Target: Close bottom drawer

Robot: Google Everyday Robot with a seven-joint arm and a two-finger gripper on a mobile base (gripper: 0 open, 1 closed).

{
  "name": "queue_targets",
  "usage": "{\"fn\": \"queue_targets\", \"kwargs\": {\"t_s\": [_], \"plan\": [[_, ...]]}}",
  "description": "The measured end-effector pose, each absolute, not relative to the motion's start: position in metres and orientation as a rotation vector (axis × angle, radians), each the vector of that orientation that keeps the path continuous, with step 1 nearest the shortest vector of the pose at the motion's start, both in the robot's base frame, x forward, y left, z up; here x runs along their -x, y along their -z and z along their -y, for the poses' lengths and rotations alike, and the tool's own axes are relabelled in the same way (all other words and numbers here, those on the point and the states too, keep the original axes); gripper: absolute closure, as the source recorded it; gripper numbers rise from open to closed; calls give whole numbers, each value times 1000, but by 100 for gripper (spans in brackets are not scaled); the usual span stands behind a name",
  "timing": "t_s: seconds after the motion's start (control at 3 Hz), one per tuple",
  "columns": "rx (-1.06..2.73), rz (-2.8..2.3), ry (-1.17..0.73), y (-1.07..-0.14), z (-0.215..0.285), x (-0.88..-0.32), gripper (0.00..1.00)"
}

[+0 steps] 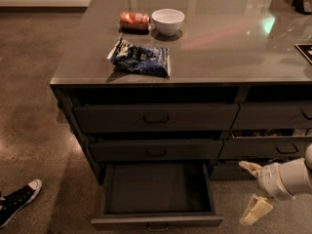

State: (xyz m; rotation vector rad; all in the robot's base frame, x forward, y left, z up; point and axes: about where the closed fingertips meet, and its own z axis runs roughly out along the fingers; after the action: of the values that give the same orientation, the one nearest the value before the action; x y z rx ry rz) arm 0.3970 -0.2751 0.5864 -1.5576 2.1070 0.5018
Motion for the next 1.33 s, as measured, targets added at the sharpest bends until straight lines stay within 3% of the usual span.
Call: {"fn": "queue_targets", "kwargs": {"t_s": [0.67, 1.33], "plan": [[1517, -2104, -681, -440, 319, -360, 0], [1496, -2101, -743, -407, 316, -353, 0]]}}
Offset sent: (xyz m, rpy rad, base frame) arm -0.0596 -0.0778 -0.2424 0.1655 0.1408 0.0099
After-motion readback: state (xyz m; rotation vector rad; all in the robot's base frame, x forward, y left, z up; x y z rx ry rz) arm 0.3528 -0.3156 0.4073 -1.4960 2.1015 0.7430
